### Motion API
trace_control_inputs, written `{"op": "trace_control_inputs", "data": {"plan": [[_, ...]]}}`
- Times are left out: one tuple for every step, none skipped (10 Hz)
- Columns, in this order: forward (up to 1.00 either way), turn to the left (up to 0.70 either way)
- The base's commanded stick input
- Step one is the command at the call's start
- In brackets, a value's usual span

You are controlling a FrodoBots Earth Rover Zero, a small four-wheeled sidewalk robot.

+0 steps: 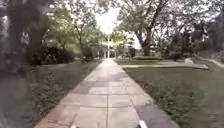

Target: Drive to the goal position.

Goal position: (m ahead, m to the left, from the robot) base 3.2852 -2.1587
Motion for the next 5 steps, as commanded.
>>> {"op": "trace_control_inputs", "data": {"plan": [[1.0, 0.0], [1.0, 0.0], [1.0, 0.0], [1.0, 0.0], [1.0, 0.0]]}}
